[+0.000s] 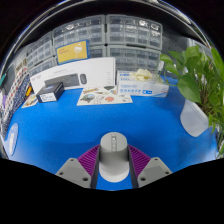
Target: Arrange mouse
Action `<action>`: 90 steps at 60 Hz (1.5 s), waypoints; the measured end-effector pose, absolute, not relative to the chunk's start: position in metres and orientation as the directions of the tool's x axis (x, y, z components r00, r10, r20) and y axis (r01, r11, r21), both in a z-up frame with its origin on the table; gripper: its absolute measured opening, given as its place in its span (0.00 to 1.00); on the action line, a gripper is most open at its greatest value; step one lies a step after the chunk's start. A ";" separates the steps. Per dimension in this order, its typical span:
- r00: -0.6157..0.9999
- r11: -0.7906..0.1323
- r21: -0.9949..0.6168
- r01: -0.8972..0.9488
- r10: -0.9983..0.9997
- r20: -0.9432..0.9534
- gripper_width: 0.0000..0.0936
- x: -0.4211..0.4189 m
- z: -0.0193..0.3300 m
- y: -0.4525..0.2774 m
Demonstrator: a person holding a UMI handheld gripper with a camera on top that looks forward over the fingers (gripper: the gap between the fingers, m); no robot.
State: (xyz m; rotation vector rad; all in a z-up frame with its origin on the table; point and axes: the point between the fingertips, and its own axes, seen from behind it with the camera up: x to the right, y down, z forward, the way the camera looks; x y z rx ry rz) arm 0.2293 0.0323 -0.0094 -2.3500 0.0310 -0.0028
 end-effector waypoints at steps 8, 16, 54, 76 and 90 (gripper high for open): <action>0.999 -0.697 -0.717 -0.013 -0.034 0.014 0.46 0.229 -0.009 0.032; 0.999 -0.702 -0.711 -0.033 -0.053 0.005 0.33 0.228 -0.009 0.030; 0.973 -0.507 -0.860 -0.057 -0.220 0.065 0.33 0.101 0.194 0.050; 0.999 -0.475 -0.880 0.004 -0.028 0.020 0.33 -0.176 0.217 0.041; 0.997 -0.618 -0.784 0.054 0.080 0.005 0.33 -0.283 0.089 0.021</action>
